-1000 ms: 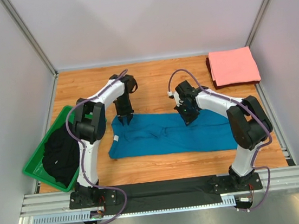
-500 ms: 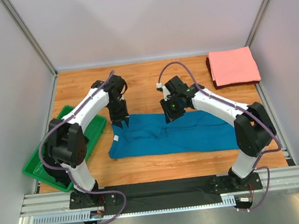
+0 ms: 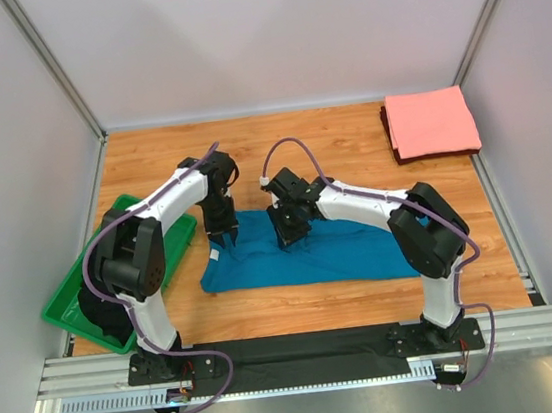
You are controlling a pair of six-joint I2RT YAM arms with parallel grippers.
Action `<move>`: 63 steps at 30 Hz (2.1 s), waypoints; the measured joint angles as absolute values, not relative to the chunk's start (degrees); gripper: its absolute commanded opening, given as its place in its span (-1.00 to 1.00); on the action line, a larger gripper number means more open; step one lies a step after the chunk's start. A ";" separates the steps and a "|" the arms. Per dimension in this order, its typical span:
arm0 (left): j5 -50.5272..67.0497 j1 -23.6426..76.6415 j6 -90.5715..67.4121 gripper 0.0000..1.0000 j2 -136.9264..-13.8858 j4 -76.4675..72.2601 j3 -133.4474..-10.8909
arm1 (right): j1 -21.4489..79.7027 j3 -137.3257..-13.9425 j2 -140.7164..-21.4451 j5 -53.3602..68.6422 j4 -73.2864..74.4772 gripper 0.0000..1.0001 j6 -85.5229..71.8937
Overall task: Fold and stack the t-shirts
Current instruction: Fold the tshirt
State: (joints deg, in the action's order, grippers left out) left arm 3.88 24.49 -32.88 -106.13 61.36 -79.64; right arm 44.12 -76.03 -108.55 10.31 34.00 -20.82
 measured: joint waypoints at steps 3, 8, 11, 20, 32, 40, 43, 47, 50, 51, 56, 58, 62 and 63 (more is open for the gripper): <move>2.63 24.21 -33.43 -0.24 -106.13 61.54 -79.33 | 45.60 -75.07 -108.55 9.89 32.29 -0.54 -21.96; 2.26 23.90 -34.09 -0.24 -106.26 61.71 -79.37 | 47.92 -69.49 -107.44 9.56 30.26 -0.55 -22.28; 2.39 23.83 -34.35 -0.24 -106.91 61.93 -80.27 | 48.34 -66.43 -105.78 10.09 30.00 -0.54 -22.28; 4.73 23.83 -34.41 -0.24 -108.79 61.30 -81.08 | 48.31 -63.55 -102.74 10.26 29.47 -0.55 -21.82; 9.15 23.46 -31.90 -0.13 -110.39 57.84 -86.06 | 48.36 -62.61 -101.73 10.39 29.30 -0.54 -21.58; 16.75 20.38 -27.90 -0.69 -112.55 57.32 -85.21 | 48.90 -62.63 -95.96 9.91 30.26 -0.54 -20.91; 14.90 19.84 -27.77 -0.78 -115.42 59.11 -87.44 | 48.93 -63.09 -94.65 9.69 30.83 -0.54 -20.49; 13.56 19.90 -27.81 -0.80 -117.91 59.59 -87.94 | 48.95 -63.96 -94.35 9.28 32.03 -0.54 -19.77; 12.93 20.16 -27.97 -0.81 -118.32 59.66 -87.92 | 48.95 -64.27 -93.54 8.80 33.26 -0.54 -19.35; 12.84 20.32 -28.01 -0.81 -118.32 59.72 -87.92 | 48.95 -64.34 -93.10 8.51 33.74 -0.55 -19.20; 13.28 21.85 -28.25 -0.82 -117.40 59.05 -85.10 | 48.95 -65.67 -91.53 7.44 34.89 -0.55 -18.96; 13.23 23.22 -28.47 -0.81 -114.80 58.92 -81.91 | 48.95 -66.06 -90.80 6.90 35.16 -0.55 -18.83; 11.92 26.26 -29.58 -0.80 -105.60 59.53 -75.24 | 48.95 -66.06 -88.84 5.91 36.16 -0.54 -18.76; 11.20 26.70 -29.89 -0.74 -103.44 59.66 -73.71 | 48.95 -66.00 -88.49 5.78 36.23 -0.54 -18.81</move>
